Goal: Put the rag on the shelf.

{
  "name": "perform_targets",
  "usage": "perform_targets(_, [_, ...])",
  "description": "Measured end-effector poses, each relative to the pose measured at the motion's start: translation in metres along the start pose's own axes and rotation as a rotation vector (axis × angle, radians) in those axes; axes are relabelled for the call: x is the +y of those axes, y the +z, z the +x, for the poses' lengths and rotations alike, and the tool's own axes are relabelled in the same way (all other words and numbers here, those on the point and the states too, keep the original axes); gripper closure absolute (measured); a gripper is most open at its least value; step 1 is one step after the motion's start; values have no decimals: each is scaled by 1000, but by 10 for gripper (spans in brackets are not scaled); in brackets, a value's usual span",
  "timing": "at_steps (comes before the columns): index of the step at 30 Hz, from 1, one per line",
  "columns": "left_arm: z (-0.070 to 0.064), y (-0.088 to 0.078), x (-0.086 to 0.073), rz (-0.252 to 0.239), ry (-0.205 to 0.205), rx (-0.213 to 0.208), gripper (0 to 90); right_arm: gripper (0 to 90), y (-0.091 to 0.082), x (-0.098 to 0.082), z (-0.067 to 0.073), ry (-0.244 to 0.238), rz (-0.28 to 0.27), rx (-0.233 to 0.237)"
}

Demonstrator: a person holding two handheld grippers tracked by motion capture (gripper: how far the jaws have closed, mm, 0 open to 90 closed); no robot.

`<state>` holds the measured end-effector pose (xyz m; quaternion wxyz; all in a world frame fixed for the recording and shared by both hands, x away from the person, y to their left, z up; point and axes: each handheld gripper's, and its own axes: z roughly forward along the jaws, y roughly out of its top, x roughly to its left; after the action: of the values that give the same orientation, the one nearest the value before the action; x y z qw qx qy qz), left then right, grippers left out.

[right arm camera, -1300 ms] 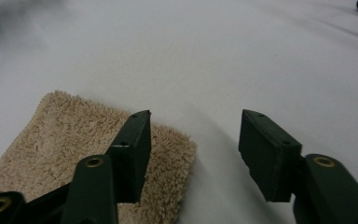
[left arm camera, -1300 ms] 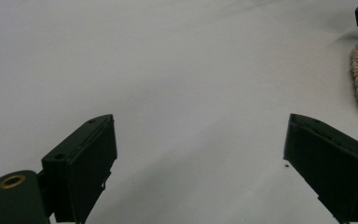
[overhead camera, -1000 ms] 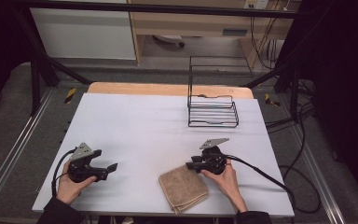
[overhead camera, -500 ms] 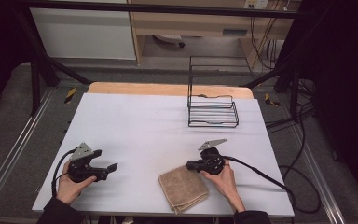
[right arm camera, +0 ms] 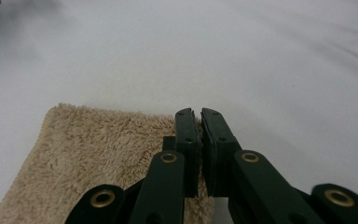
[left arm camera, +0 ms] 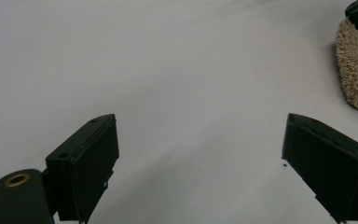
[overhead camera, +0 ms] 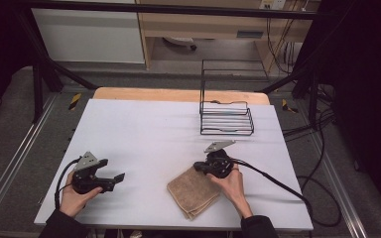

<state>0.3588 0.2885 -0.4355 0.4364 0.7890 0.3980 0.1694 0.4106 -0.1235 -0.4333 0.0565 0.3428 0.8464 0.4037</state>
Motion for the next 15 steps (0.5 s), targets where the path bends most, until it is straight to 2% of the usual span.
perform_targets(6, [-2,1,0,2,-1,-4,106,861,15,14,-4,-41,-6,-49])
perform_targets(8, [-2,2,1,5,5,-5,105,860,20,17,-6,-44,-18,-55])
perform_targets(11, [-3,2,1,8,5,-6,105,854,27,19,-7,-44,-7,-61])
perform_targets(15, [-6,4,2,14,5,-9,96,802,32,17,-9,-29,-6,-74])
